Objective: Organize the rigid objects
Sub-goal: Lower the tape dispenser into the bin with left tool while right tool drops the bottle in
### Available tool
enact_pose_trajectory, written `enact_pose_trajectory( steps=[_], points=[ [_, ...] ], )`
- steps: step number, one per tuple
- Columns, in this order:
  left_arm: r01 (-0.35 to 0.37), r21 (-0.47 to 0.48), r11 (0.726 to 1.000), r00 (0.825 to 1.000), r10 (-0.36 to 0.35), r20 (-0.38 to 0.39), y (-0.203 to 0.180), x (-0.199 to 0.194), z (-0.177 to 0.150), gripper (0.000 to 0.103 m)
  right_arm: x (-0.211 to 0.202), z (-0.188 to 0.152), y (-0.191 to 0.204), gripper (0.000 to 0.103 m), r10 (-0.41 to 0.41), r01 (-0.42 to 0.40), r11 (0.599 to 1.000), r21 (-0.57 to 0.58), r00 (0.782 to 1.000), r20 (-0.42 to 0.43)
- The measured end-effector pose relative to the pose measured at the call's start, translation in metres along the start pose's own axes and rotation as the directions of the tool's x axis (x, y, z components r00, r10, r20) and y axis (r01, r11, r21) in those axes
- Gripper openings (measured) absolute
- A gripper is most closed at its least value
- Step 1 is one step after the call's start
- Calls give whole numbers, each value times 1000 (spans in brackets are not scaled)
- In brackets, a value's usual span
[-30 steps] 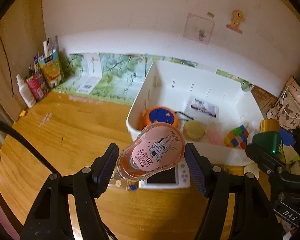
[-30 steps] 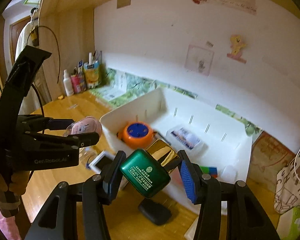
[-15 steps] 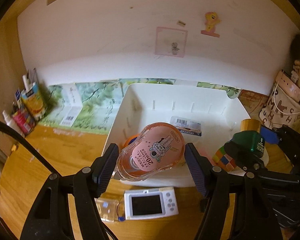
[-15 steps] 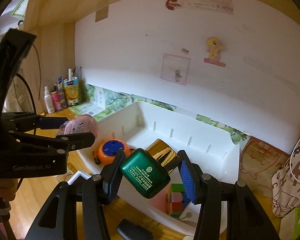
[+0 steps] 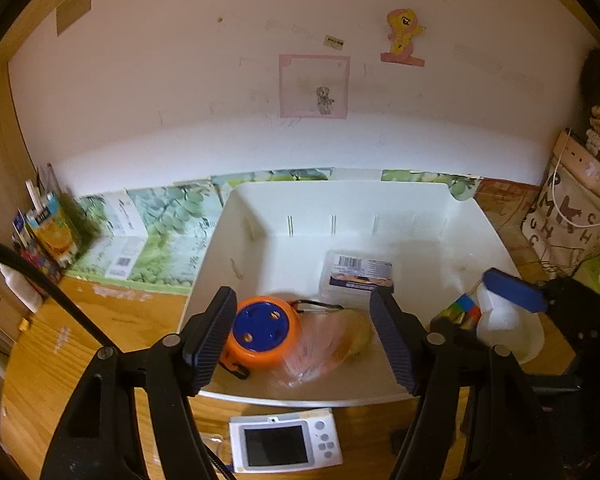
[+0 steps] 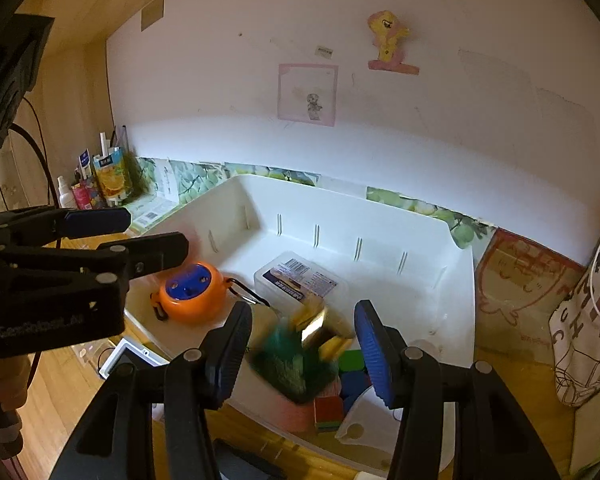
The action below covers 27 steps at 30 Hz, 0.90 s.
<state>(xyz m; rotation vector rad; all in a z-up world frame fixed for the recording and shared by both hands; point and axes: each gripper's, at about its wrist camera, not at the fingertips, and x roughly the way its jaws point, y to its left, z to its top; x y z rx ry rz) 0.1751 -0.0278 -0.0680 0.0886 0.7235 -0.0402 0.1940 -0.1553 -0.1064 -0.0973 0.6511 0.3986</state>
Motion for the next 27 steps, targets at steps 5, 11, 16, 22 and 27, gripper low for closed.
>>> enact_pose_trajectory(
  steps=[5,11,16,22,27],
  points=[
    [-27,-13,1000,1000,27,15,4,-5,5,85,-3,1,2,74,13,-14,1000,-22,1000,-2],
    [-47,-23,999,999,47,17,10,-15,8,87,-4,1,6,76,37,-38,998,-41,999,-11],
    [-66,-30,997,997,67,32,15,-29,7,87,-9,2,6,80,53,-53,998,-28,999,-14],
    [-59,-62,996,997,62,43,23,-47,1,87,-21,5,7,81,63,-63,998,-18,998,-10],
    [-97,-81,992,994,101,38,31,-60,-11,87,-32,5,6,81,75,-75,997,17,997,-4]
  ],
)
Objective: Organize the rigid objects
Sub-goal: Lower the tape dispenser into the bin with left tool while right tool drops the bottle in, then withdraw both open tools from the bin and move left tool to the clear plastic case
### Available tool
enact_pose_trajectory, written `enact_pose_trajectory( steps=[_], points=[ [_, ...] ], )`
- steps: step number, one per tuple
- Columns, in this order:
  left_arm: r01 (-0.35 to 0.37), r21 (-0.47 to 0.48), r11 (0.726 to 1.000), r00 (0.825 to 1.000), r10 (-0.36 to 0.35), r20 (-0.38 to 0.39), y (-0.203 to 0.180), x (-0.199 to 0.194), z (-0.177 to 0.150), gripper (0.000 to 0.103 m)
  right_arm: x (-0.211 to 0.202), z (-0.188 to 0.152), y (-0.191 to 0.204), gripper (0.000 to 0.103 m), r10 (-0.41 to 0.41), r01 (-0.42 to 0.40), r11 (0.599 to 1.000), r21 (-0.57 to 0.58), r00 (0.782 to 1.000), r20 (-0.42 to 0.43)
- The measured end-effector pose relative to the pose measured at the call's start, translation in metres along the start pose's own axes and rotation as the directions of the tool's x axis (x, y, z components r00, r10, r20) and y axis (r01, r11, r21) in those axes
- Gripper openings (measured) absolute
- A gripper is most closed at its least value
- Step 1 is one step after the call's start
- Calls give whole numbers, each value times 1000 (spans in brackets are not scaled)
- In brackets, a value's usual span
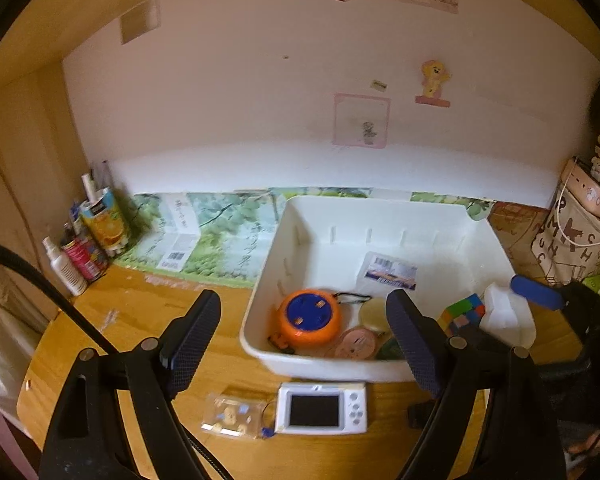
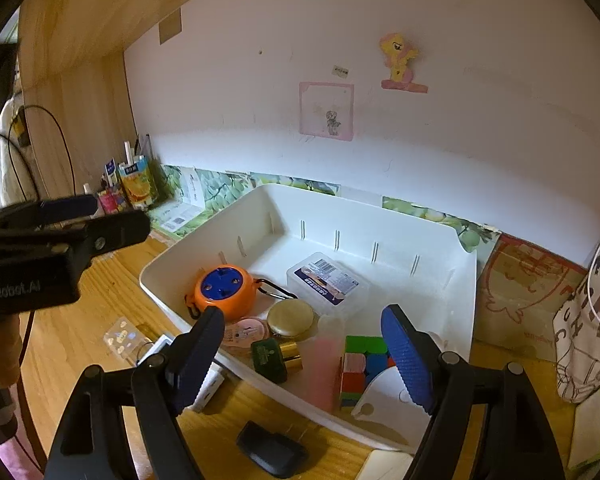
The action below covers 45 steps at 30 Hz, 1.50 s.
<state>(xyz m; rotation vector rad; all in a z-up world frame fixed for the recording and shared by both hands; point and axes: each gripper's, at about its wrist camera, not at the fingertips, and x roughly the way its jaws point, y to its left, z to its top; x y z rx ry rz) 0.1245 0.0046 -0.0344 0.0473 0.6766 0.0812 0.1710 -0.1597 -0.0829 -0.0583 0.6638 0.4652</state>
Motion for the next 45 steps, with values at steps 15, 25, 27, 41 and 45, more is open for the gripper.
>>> enact_pose_trajectory(
  steps=[15,25,27,41,45],
  points=[
    [-30,-81,996,993,20,-113,41,-27,-59,87,-15,-21,-8,82,56,-40,987,153,993,-101],
    [-30,-65,997,984,18,-177,70,-29,-77,87,-9,-48,1,82,159,-91,940,328,969,-187],
    [-17,-49,999,981,7,-193,76,-26,-78,87,-5,-54,6,82,176,-92,929,359,962,-209],
    [75,120,990,949,-34,-313,92,19,-76,87,26,-69,53,82,222,-100,909,404,937,-268],
    [121,156,980,933,-58,-355,91,35,-78,87,33,-68,70,82,192,-80,928,363,939,-285]
  ],
)
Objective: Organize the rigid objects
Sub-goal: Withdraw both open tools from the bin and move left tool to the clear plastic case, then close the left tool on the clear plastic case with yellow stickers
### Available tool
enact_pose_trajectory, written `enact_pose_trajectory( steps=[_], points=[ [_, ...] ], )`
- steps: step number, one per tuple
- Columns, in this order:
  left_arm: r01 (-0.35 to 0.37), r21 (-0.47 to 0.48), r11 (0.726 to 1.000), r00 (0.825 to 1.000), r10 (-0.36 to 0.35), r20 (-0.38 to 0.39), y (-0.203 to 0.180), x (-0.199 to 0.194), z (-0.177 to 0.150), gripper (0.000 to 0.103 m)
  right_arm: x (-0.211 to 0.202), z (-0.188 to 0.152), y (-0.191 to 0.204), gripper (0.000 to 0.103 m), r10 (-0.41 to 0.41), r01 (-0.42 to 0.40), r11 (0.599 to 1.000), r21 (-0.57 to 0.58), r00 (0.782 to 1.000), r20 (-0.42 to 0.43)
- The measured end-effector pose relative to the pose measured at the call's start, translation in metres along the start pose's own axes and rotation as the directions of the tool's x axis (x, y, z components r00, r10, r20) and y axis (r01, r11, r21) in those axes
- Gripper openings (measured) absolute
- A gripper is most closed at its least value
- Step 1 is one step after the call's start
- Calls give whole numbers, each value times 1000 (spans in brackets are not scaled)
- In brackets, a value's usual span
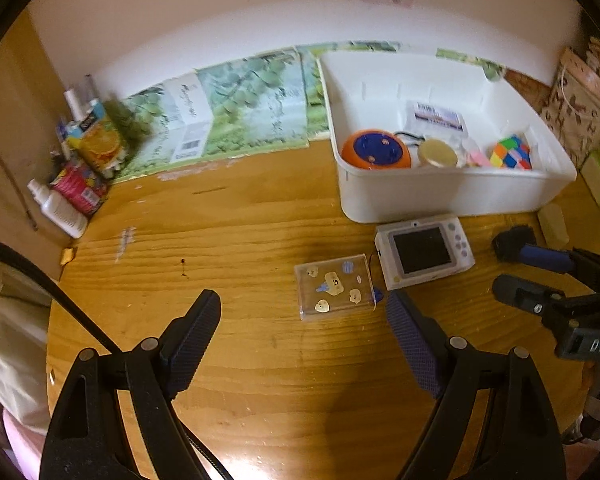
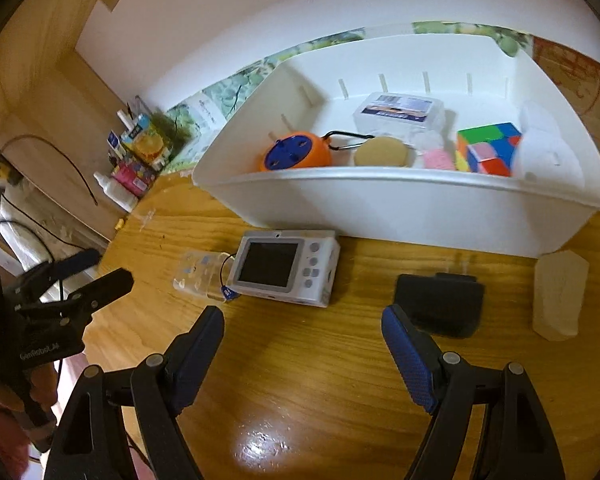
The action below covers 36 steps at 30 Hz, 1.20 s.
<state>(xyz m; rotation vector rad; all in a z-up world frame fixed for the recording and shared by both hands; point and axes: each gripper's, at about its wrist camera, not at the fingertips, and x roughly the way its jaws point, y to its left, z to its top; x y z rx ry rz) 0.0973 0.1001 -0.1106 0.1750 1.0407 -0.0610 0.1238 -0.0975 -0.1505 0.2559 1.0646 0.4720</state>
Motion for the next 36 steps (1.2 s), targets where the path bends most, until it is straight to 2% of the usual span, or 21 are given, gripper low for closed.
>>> enact_pose_trajectory(
  steps=[4,9,13,21,29,32,36],
  points=[
    [15,27,1000,1000,-14,-28,3,14,5,87,11,-2,14,82,-36,36,999,-31,999,5],
    [84,10,996,993,-83,-78,8,32,13,87,27,-4,28,82,-89,92,993,-78,995,35],
    [152,-30,988,979,-154,-130,11,47,17,87,37,-4,37,82,-125,131,984,-119,991,52],
    [211,-63,975,952,-220,-212,11,70,20,87,58,-5,49,82,-181,191,965,-180,981,75],
    [241,-101,965,924,-260,-279,9,88,25,87,65,-6,47,85,-185,199,963,-182,979,88],
    [240,-104,965,919,-260,-296,9,93,25,87,67,-6,46,86,-184,199,962,-187,978,95],
    [251,-150,956,905,-287,-315,14,100,24,87,72,-7,50,87,-217,233,950,-206,971,99]
  ],
)
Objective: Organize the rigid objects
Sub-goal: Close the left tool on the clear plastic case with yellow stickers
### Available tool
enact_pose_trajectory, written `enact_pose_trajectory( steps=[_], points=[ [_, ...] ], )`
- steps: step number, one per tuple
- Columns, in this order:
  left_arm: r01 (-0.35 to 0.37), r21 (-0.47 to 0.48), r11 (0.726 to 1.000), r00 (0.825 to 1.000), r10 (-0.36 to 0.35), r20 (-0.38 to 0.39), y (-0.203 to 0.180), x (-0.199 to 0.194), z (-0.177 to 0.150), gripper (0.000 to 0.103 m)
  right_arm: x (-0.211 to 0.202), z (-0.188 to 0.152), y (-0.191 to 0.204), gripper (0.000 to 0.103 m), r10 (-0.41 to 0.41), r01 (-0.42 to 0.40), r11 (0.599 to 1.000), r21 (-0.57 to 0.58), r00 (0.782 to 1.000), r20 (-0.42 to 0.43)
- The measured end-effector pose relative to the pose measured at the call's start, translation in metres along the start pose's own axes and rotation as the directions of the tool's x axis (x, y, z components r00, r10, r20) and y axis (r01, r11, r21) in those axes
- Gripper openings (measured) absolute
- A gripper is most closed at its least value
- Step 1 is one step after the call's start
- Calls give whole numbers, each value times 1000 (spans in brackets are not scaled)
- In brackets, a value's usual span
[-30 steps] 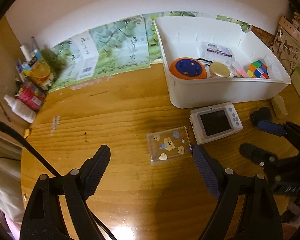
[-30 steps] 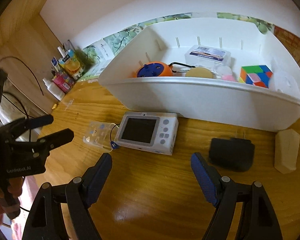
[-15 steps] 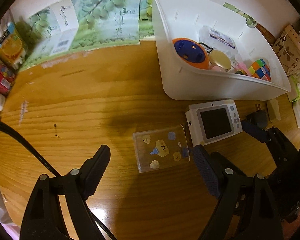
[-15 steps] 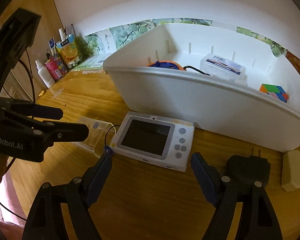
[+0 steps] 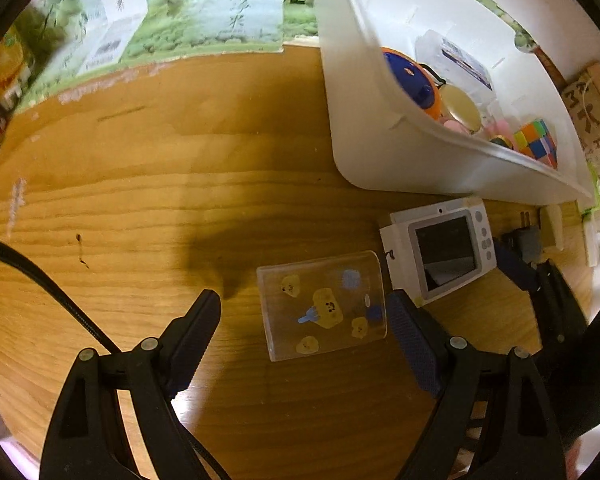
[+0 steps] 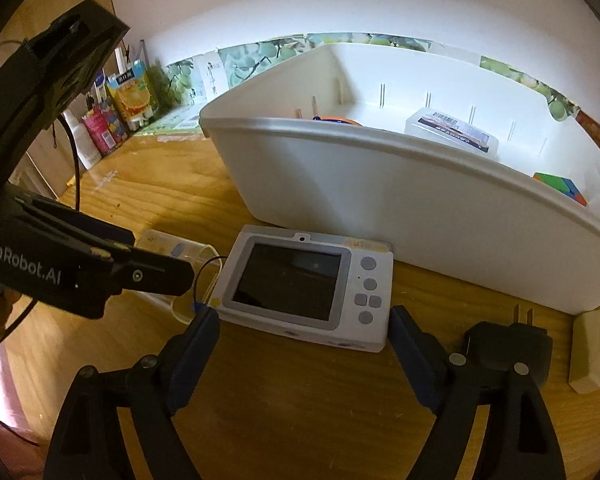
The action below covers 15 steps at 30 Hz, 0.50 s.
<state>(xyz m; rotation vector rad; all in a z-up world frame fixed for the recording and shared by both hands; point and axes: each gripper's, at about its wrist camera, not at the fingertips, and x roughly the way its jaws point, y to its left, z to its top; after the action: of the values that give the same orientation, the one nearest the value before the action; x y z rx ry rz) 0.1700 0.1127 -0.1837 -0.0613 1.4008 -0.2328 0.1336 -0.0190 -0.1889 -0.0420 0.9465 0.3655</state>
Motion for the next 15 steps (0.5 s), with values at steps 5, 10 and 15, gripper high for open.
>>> enact_pose_trajectory(
  steps=[5,10,15],
  points=[
    [34,-11,999,999,-34,-13,5,3,3,86,5,-2,11,103,-23,23,999,-46,1000,-1],
    [35,-4,999,999,-36,-23,3,5,4,77,10,-3,15,103,-66,67,995,-69,998,4],
    [10,35,999,1000,-9,-29,6,6,3,69,14,-3,10,103,-112,112,992,-51,994,5]
  ],
)
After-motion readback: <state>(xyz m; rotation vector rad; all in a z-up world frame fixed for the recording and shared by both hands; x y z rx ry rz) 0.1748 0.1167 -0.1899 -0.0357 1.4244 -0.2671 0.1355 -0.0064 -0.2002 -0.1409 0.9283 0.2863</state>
